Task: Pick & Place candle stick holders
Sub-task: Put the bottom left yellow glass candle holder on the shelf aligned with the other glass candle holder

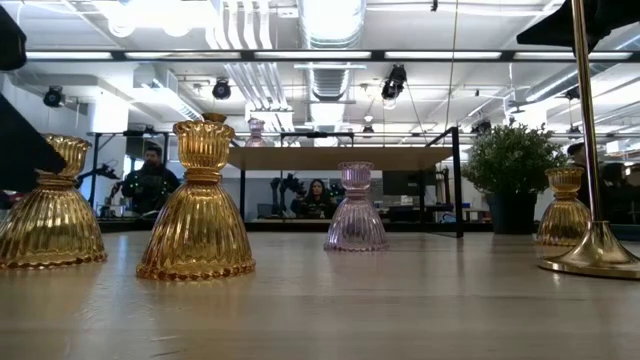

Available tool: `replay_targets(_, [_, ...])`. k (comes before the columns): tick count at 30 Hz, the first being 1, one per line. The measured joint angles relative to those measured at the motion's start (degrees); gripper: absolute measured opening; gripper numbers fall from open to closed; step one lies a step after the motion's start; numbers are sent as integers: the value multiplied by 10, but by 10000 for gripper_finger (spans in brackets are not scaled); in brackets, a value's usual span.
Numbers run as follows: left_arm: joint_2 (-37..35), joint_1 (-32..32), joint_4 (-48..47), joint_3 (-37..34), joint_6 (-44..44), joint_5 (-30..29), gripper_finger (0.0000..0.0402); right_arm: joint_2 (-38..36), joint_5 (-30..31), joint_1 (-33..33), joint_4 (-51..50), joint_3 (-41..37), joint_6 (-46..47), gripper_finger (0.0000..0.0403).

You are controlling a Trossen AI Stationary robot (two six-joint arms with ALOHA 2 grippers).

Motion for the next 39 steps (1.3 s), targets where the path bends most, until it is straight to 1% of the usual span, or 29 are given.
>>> replay_targets(7, [0,5,4,-4,9,-8,250,0,0,0,0,0,0,8])
replay_targets(14, [0,25,4,-7,17,-9,250,0,0,0,0,0,0,8])
replay_targets(26, [0,30,8,-10,44,-8,246,0,0,0,0,0,0,8])
replay_targets(31, [0,33,8,-10,49,-18,215,0,0,0,0,0,0,8])
replay_targets(39, [-1,33,9,-13,57,-43,142,0,0,0,0,0,0,8])
